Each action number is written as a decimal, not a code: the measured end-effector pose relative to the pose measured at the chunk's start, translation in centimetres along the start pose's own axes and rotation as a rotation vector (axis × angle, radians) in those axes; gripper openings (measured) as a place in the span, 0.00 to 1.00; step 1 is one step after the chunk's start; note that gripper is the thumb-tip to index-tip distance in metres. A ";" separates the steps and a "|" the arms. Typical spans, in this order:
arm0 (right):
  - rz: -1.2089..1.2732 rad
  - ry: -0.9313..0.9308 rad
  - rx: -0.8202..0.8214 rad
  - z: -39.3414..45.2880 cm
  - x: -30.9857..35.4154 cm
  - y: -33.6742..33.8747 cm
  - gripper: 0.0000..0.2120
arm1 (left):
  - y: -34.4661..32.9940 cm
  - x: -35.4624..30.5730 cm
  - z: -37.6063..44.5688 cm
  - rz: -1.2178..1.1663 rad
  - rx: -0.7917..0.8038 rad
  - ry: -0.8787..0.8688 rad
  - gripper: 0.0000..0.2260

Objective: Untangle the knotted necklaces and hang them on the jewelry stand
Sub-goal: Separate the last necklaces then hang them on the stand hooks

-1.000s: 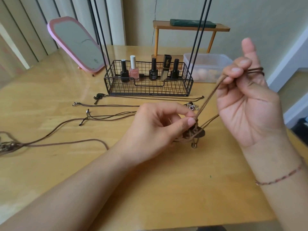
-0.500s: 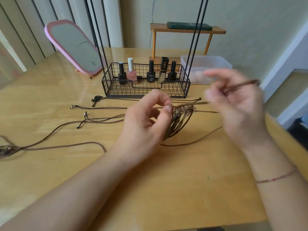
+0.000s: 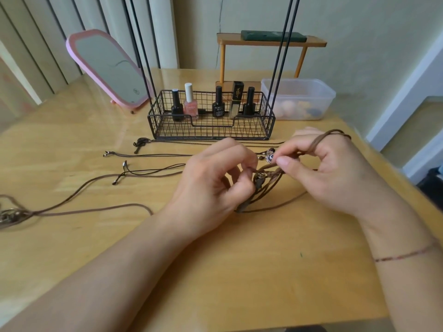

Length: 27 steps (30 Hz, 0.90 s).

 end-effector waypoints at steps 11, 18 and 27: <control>0.221 -0.020 -0.054 0.1 1.7 -1.4 0.05 | -0.2 0.7 0.3 -0.210 -0.027 0.176 0.09; 0.377 0.096 -0.119 0.1 2.4 -1.4 0.06 | -0.5 0.1 0.3 -0.173 0.037 0.103 0.08; 0.551 0.055 -0.142 -0.1 2.7 -2.2 0.04 | -0.3 1.4 0.2 -0.639 -0.080 0.374 0.02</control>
Point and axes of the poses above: each hand's wrist, its own z-axis towards the middle knuckle, its own y-axis out of the back of the hand, x = y × z, the point moved 6 cm from there along z, towards the middle knuckle, and after that the axes turned 10 degrees about -x, right-handed, at the moved point
